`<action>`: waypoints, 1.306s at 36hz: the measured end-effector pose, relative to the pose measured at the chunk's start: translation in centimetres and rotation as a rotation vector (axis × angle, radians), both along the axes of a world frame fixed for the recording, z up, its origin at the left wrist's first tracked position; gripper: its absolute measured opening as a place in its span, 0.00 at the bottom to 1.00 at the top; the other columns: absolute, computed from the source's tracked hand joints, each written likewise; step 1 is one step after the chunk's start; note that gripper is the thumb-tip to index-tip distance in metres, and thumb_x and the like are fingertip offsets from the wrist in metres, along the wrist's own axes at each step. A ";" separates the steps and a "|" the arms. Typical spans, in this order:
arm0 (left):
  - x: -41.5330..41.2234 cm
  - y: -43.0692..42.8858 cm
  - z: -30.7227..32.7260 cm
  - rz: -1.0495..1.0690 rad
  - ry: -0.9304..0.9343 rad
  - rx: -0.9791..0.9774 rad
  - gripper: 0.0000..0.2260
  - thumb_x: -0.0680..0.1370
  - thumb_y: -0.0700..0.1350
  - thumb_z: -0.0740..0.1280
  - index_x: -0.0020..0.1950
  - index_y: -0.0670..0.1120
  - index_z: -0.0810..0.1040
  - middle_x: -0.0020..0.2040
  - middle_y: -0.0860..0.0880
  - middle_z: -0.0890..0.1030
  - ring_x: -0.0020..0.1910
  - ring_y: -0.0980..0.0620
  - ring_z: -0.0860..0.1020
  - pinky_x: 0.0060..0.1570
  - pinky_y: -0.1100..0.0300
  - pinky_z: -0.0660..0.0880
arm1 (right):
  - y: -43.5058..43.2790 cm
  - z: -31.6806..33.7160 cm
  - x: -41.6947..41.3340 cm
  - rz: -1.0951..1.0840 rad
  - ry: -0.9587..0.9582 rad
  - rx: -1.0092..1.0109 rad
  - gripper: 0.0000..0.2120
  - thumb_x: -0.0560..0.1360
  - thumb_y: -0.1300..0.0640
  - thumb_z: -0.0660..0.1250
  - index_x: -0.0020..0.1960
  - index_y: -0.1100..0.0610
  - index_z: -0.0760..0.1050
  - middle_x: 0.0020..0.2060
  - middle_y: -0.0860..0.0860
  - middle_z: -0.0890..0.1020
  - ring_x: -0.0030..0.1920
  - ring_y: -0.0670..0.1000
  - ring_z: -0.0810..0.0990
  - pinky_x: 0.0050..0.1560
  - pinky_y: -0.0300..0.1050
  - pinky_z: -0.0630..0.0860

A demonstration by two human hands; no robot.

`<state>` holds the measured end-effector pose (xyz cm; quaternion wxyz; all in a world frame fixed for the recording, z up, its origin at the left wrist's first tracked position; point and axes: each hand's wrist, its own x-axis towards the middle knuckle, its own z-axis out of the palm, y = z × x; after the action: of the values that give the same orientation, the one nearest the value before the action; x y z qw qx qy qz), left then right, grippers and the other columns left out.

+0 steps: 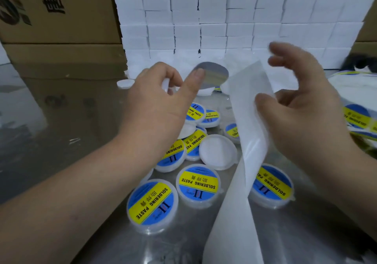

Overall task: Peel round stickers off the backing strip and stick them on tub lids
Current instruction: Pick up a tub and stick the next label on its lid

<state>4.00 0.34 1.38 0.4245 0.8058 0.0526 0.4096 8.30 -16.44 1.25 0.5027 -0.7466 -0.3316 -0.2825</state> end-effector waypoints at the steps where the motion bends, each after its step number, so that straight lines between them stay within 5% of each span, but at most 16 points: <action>1: -0.1 -0.1 0.0 0.008 -0.002 0.017 0.15 0.71 0.63 0.63 0.35 0.52 0.69 0.38 0.53 0.72 0.30 0.62 0.68 0.29 0.72 0.63 | 0.1 0.0 -0.1 0.015 -0.043 -0.033 0.28 0.69 0.68 0.61 0.51 0.34 0.69 0.51 0.35 0.74 0.35 0.43 0.76 0.38 0.28 0.69; 3: -0.2 -0.1 0.1 0.025 -0.010 0.045 0.15 0.70 0.63 0.63 0.35 0.52 0.67 0.39 0.51 0.71 0.30 0.63 0.68 0.29 0.72 0.63 | 0.3 -0.1 -0.4 0.070 -0.057 -0.097 0.23 0.67 0.69 0.59 0.42 0.38 0.74 0.43 0.36 0.79 0.43 0.39 0.77 0.44 0.27 0.70; 7: -0.2 -0.1 -0.1 0.030 -0.045 0.110 0.15 0.71 0.61 0.66 0.35 0.53 0.66 0.42 0.52 0.72 0.35 0.68 0.69 0.34 0.77 0.64 | 0.5 -0.3 -0.7 0.182 0.187 -0.082 0.18 0.67 0.64 0.61 0.29 0.45 0.80 0.32 0.39 0.82 0.36 0.38 0.78 0.34 0.28 0.71; 10: -0.4 -0.4 -0.1 0.037 -0.068 0.176 0.15 0.67 0.63 0.65 0.35 0.54 0.65 0.40 0.57 0.68 0.40 0.68 0.68 0.37 0.76 0.64 | 0.3 0.1 -0.5 0.273 0.324 0.032 0.12 0.65 0.56 0.61 0.33 0.45 0.82 0.31 0.41 0.83 0.34 0.37 0.78 0.33 0.27 0.69; 14: -0.6 -0.7 -0.1 0.014 -0.081 0.247 0.16 0.63 0.64 0.67 0.36 0.56 0.65 0.41 0.59 0.68 0.41 0.66 0.69 0.38 0.67 0.67 | 0.1 0.2 0.0 0.321 0.432 0.099 0.13 0.62 0.41 0.63 0.34 0.46 0.83 0.35 0.47 0.85 0.40 0.45 0.82 0.45 0.44 0.74; 20: -0.7 -0.7 -0.1 -0.011 -0.010 0.385 0.21 0.60 0.62 0.72 0.38 0.57 0.62 0.44 0.57 0.67 0.44 0.60 0.67 0.37 0.67 0.64 | 0.5 0.1 0.1 0.259 0.415 0.133 0.10 0.68 0.56 0.71 0.31 0.44 0.82 0.28 0.45 0.83 0.29 0.42 0.80 0.30 0.35 0.75; 24: -0.2 -0.4 -0.3 0.034 0.037 0.389 0.17 0.67 0.51 0.71 0.39 0.57 0.61 0.48 0.57 0.66 0.39 0.55 0.69 0.37 0.72 0.64 | 0.4 -0.1 0.5 0.151 0.390 0.210 0.11 0.71 0.56 0.69 0.32 0.45 0.82 0.28 0.44 0.83 0.29 0.42 0.79 0.31 0.35 0.76; 27: 0.0 0.0 0.0 0.053 0.093 0.228 0.13 0.71 0.47 0.68 0.39 0.56 0.62 0.47 0.54 0.71 0.38 0.57 0.71 0.38 0.64 0.68 | -0.3 0.8 1.1 0.092 0.380 0.358 0.15 0.73 0.57 0.67 0.29 0.48 0.81 0.25 0.44 0.80 0.28 0.42 0.75 0.29 0.34 0.72; 30: 0.1 -0.1 0.8 -0.117 0.101 -0.255 0.06 0.71 0.51 0.63 0.37 0.52 0.67 0.38 0.52 0.72 0.33 0.57 0.68 0.35 0.64 0.66 | -0.3 1.0 0.8 0.128 0.376 0.367 0.12 0.71 0.57 0.67 0.29 0.49 0.80 0.25 0.44 0.80 0.27 0.42 0.75 0.29 0.32 0.71; 33: 0.1 0.0 1.2 -0.275 0.118 -0.585 0.11 0.74 0.53 0.56 0.37 0.48 0.72 0.35 0.51 0.69 0.32 0.53 0.66 0.33 0.59 0.63 | 0.4 0.4 0.1 0.239 0.392 0.256 0.08 0.66 0.54 0.66 0.31 0.47 0.81 0.27 0.44 0.81 0.30 0.41 0.77 0.31 0.33 0.74; 37: 0.2 0.2 1.0 -0.312 0.188 -0.672 0.12 0.77 0.43 0.53 0.43 0.43 0.75 0.31 0.49 0.67 0.30 0.53 0.62 0.28 0.64 0.62 | 0.6 0.3 -0.1 0.339 0.407 0.200 0.11 0.65 0.56 0.64 0.31 0.44 0.81 0.27 0.43 0.81 0.30 0.40 0.78 0.33 0.32 0.75; 41: 1.0 0.0 0.6 -0.277 0.172 -0.609 0.12 0.75 0.33 0.58 0.47 0.48 0.76 0.44 0.48 0.77 0.36 0.53 0.71 0.29 0.65 0.65 | 0.5 0.2 -0.3 0.354 0.412 0.202 0.10 0.64 0.57 0.65 0.31 0.45 0.82 0.28 0.44 0.81 0.31 0.41 0.78 0.35 0.34 0.76; 47: 0.8 -0.1 0.5 -0.419 0.145 -0.671 0.11 0.79 0.36 0.58 0.49 0.47 0.78 0.41 0.48 0.81 0.33 0.55 0.77 0.28 0.67 0.73 | 0.6 0.0 -0.2 0.354 0.463 0.151 0.13 0.69 0.62 0.69 0.30 0.48 0.82 0.26 0.45 0.80 0.34 0.43 0.79 0.38 0.36 0.77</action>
<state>4.78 0.28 1.86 0.7334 0.6426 0.0477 0.2164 8.12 -15.82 1.27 0.6607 -0.6820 -0.3114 -0.0366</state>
